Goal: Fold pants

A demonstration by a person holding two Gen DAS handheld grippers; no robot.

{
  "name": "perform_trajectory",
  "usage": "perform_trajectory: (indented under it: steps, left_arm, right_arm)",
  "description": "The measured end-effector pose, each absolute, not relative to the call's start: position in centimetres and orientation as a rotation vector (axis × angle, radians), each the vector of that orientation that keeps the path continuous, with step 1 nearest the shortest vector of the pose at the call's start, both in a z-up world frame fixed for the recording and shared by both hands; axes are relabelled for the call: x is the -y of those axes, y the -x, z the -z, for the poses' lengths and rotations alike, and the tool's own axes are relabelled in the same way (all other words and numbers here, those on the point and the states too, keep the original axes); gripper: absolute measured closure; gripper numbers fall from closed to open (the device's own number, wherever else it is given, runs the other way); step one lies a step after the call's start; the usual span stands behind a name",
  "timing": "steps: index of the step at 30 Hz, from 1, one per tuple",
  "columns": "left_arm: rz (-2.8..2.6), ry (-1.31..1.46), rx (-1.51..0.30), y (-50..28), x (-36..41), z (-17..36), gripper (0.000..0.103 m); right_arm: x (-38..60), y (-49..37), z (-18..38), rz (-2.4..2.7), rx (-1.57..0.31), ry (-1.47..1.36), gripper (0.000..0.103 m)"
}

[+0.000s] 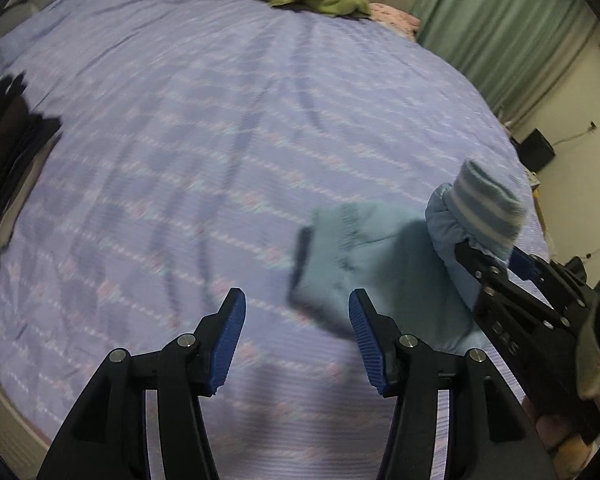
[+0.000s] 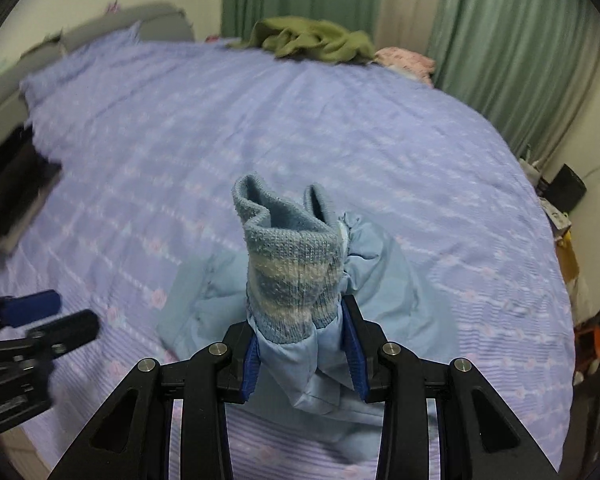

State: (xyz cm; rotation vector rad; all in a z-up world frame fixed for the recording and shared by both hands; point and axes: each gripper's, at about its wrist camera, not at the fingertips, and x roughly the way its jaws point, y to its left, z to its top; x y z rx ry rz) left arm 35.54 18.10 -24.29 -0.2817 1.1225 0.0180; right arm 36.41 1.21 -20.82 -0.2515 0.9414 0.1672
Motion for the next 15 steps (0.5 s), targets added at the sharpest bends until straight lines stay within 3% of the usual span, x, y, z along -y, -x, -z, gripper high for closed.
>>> perform_trajectory:
  steps: [4, 8, 11, 15]
  left_arm:
    - [-0.042, 0.301, -1.140, -34.1, -19.7, 25.2, 0.050]
    - [-0.061, 0.300, -1.147, -33.3, -20.4, 25.3, 0.050]
    - [-0.075, 0.308, -1.141, -33.1, -21.0, 25.0, 0.050]
    - [-0.097, 0.307, -1.125, -33.4, -21.4, 24.3, 0.049]
  right_arm:
    - [-3.5, -36.9, 23.1, -0.187, -0.997, 0.324, 0.064]
    - [-4.9, -37.0, 24.0, -0.225, -1.028, 0.340, 0.048]
    - [-5.6, -36.9, 23.9, -0.281, -1.043, 0.313, 0.042]
    - [-5.4, -36.3, 22.7, -0.328, -1.040, 0.247, 0.041]
